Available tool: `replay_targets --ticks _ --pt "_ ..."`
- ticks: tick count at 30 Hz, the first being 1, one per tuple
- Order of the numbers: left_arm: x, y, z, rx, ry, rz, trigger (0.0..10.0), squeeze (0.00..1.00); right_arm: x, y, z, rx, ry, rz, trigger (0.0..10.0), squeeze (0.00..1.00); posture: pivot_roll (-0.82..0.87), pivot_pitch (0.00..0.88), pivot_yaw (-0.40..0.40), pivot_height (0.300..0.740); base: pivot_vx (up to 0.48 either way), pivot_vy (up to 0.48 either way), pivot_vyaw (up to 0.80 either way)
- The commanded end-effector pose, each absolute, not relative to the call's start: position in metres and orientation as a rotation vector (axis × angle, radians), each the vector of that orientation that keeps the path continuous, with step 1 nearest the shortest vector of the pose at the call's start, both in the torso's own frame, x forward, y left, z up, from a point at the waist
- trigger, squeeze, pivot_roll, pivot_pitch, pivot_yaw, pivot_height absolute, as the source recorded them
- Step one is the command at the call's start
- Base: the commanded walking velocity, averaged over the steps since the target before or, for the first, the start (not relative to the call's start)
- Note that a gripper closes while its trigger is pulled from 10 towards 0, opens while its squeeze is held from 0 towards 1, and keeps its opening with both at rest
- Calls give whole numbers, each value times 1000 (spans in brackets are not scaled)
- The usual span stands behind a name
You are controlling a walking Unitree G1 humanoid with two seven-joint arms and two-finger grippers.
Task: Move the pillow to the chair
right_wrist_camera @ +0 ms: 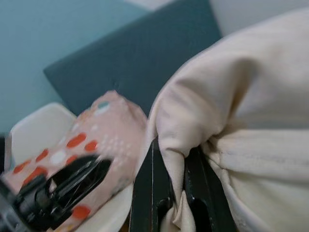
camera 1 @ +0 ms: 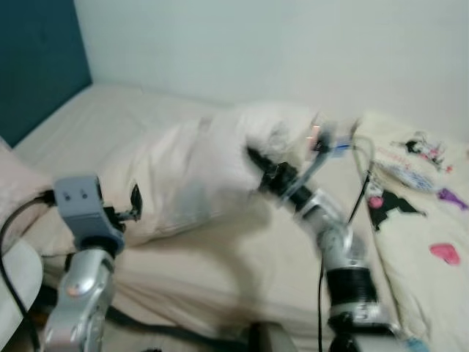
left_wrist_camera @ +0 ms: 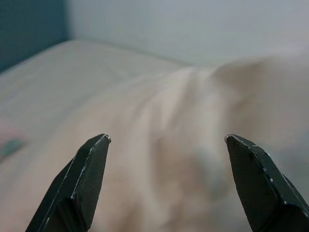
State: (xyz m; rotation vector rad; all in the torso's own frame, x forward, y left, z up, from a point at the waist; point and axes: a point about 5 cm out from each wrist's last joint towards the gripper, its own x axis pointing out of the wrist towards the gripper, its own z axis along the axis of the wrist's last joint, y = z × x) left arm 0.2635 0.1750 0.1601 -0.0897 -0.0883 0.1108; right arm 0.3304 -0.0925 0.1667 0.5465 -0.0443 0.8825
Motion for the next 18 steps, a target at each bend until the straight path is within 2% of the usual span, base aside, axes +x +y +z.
replay_targets --ticks 1,18 --pt "262 176 158 -69 -88 124 10000 0 325 -90 179 506 -82 913 0 0 9 0 -94 660 0 0 0" --pt "253 177 145 -21 -48 139 10000 0 319 -91 166 468 -32 830 0 0 11 0 -96 737 0 0 0"
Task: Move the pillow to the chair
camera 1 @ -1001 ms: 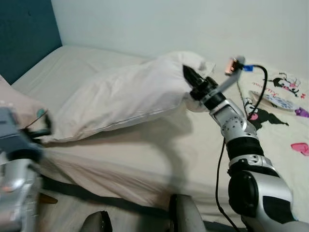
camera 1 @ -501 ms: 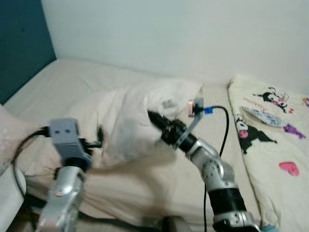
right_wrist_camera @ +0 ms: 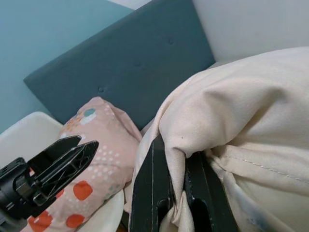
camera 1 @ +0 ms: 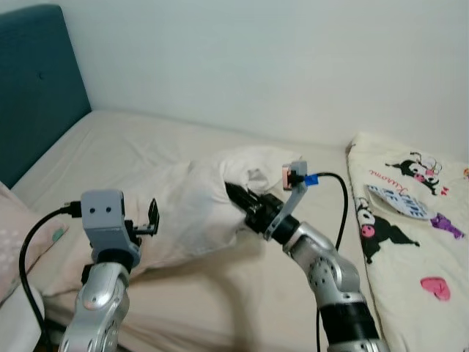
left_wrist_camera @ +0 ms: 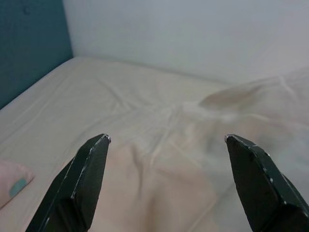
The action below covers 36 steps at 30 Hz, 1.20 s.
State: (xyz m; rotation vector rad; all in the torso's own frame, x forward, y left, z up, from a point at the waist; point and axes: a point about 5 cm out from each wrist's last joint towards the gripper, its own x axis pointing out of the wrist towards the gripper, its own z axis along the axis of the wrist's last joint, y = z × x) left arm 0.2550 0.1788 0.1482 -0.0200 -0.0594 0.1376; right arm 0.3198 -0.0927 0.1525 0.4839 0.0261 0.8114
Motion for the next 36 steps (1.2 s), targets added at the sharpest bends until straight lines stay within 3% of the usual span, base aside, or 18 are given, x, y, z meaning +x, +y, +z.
replay_targets --ticks 1,7,19,36 --pt "253 177 145 -22 -48 143 10000 0 319 -91 167 461 -41 827 0 0 11 0 -96 740 0 0 0" --pt "256 180 148 -22 -58 165 10000 0 319 -90 177 411 -96 859 0 0 11 0 -96 740 0 0 0" --pt "264 189 170 -12 -144 202 10000 0 318 -84 241 444 -311 1018 0 0 18 0 -92 740 0 0 794" --pt "269 183 172 2 -138 188 10000 0 298 -80 286 572 -450 1196 0 0 18 0 -89 740 -86 0 794"
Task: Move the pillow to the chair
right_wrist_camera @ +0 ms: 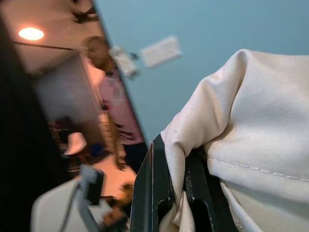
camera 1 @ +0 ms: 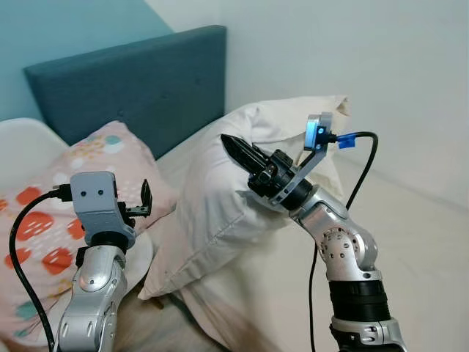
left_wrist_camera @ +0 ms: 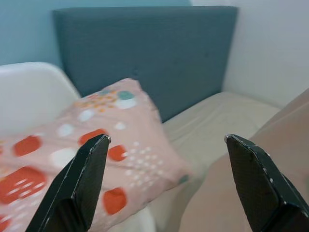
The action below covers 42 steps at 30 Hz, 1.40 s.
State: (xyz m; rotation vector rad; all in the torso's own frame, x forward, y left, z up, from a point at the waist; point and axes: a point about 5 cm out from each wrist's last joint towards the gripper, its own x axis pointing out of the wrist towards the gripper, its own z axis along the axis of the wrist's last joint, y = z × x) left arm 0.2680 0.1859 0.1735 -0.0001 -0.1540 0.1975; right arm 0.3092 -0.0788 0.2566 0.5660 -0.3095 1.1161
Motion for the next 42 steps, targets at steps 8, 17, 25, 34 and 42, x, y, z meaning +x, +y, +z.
replay_targets --ticks 8,17,25,34,42 --pt "269 181 171 3 -136 180 10000 0 296 -77 281 573 -428 1210 0 0 19 0 -90 740 -313 0 794" --pt "270 176 171 0 -137 158 10000 0 293 -74 277 601 -400 1218 0 0 19 0 -90 740 -327 0 794" --pt "271 173 171 24 -147 135 10000 0 291 -73 273 608 -382 1218 0 0 18 0 -87 740 -61 0 794" --pt "267 168 162 54 -127 99 10000 0 292 -71 261 611 -344 1201 0 0 18 0 -84 740 0 0 794" --pt "266 167 162 74 -133 96 10000 0 292 -69 252 619 -313 1190 0 0 22 0 -86 740 0 0 794"
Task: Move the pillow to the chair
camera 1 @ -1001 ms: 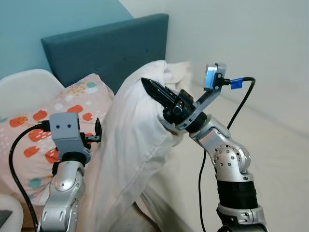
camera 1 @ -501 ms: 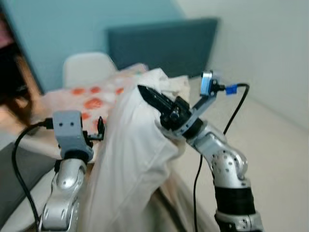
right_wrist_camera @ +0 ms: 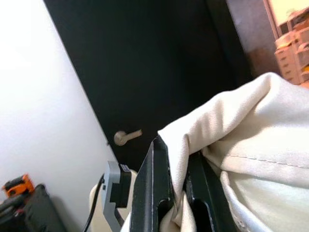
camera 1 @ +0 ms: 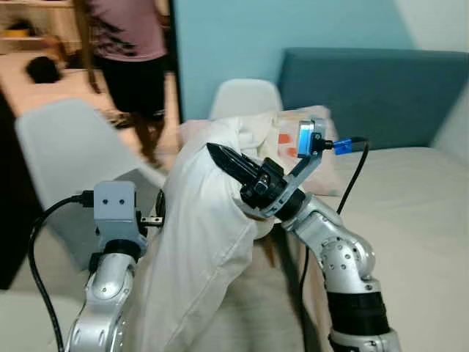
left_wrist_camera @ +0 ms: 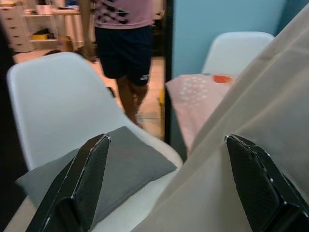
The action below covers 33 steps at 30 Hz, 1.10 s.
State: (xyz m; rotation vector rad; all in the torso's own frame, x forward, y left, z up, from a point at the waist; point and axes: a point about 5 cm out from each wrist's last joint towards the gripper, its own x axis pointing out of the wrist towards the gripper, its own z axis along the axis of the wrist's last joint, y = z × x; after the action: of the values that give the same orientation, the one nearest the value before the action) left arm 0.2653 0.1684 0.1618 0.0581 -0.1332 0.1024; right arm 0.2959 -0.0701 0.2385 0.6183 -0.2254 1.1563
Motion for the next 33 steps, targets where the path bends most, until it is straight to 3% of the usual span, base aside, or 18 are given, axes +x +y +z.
replay_targets --ticks 1,15,33 --pt "266 167 162 74 -133 96 10000 0 292 -69 252 619 -313 1190 0 0 22 0 -86 740 0 0 794" --pt "260 159 152 68 -115 70 10000 0 293 -67 223 608 -218 1172 0 0 25 0 -90 740 0 0 794" --pt "263 161 163 79 -167 79 10000 0 289 -65 242 618 -285 1233 0 0 23 0 -90 740 0 0 790"
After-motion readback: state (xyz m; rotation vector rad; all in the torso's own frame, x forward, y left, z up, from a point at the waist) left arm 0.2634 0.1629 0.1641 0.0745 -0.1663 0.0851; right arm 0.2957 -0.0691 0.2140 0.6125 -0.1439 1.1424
